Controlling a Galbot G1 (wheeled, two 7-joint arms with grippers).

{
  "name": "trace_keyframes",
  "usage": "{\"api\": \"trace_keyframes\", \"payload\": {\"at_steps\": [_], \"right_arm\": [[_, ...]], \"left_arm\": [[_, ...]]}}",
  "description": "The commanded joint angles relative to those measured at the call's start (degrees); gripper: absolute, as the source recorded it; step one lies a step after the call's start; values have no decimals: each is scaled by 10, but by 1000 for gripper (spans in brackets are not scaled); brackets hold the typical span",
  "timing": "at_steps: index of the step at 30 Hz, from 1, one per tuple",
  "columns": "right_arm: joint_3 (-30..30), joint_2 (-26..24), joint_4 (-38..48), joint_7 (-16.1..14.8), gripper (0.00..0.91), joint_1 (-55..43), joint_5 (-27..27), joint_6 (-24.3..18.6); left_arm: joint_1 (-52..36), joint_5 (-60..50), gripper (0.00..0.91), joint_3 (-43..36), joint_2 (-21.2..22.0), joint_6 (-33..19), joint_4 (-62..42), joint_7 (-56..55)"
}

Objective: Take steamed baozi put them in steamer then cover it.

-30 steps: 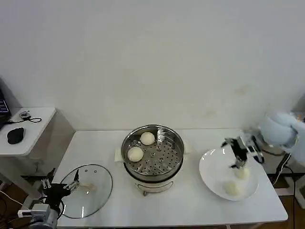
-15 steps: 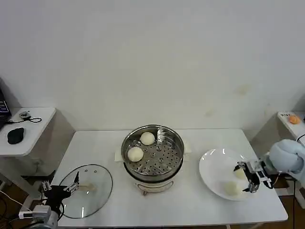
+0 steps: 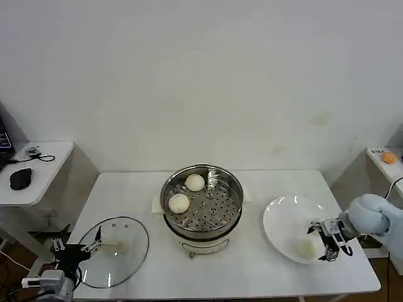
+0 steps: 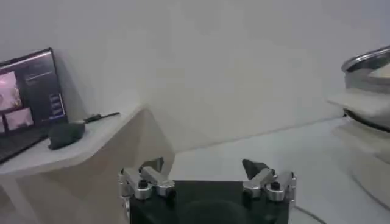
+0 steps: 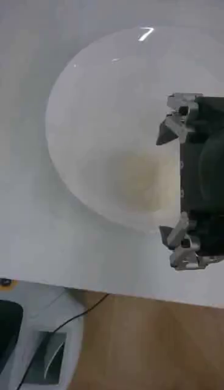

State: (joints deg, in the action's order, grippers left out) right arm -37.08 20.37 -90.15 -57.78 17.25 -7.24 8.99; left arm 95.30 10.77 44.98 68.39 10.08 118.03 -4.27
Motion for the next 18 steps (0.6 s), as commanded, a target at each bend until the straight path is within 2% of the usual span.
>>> {"api": "trace_keyframes", "payload": {"at_steps": [1,5,8,14,18], "right_arm": [[10,35,41,3,856,19,-12,2],[0,39,44,1,786,10,-12,8],[-3,40,45,-1,665,7,-12,9],[-2,38,42,-7,564,5,-5,12],[-4,32,36,-11,544,-5,2,14]], "left_arm": [[0,0,907,3,0,1,-1,0],[0,0,907,3,1,0,-2,0],[0,0,907,3,2,0,-2,0],[0,0,907,2,4,0,-2,-1],[1,0,907,2,5,0,0,-1]]}}
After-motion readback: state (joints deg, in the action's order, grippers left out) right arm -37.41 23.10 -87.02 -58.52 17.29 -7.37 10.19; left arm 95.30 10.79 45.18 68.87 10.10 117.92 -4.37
